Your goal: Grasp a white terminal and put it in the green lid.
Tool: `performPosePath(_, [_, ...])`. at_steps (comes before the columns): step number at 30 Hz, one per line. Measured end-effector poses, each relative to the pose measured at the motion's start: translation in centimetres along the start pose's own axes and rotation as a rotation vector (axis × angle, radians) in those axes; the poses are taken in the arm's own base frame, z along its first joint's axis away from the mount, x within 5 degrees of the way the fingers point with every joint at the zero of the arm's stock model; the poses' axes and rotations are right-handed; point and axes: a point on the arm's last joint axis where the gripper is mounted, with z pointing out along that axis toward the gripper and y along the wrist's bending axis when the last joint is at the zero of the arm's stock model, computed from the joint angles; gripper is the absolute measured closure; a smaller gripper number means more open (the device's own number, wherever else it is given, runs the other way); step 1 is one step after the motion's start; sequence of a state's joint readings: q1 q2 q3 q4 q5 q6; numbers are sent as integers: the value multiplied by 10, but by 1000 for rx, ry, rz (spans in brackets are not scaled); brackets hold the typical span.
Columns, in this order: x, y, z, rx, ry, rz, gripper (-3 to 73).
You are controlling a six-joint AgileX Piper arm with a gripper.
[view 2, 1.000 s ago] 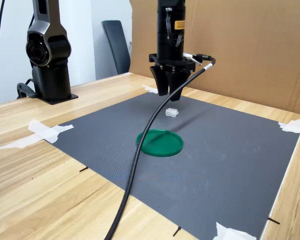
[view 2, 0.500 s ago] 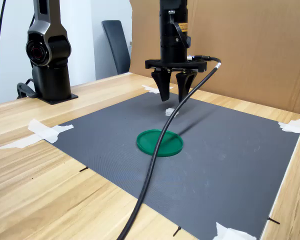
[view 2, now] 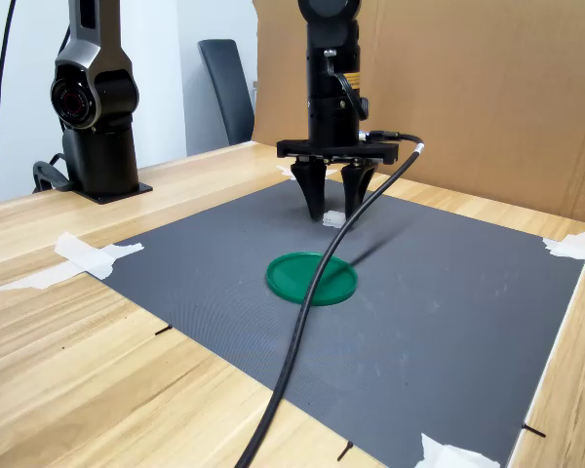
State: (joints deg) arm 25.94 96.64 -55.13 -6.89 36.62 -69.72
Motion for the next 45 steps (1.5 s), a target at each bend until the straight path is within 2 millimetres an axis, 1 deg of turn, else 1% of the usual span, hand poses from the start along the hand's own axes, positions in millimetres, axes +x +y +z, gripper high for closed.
performPosePath(1, [0,0,1,-3,1,-3,209])
performPosePath(2, [0,1,11,-38,11,-16,209])
performPosePath(6, [-1,0,12,-47,14,-18,209])
performPosePath(24, [-1,-1,11,-34,10,-85,209])
performPosePath(25, [-2,-3,10,-24,7,-85,211])
performPosePath(27, [-5,-14,5,25,-8,-84,213])
performPosePath(28, [-5,-16,4,31,-9,-83,213])
performPosePath(36, [-5,-15,4,14,-11,-93,216])
performPosePath(42, [-6,-13,7,-7,-15,85,236])
performPosePath(45, [-6,-13,7,-10,-13,130,236])
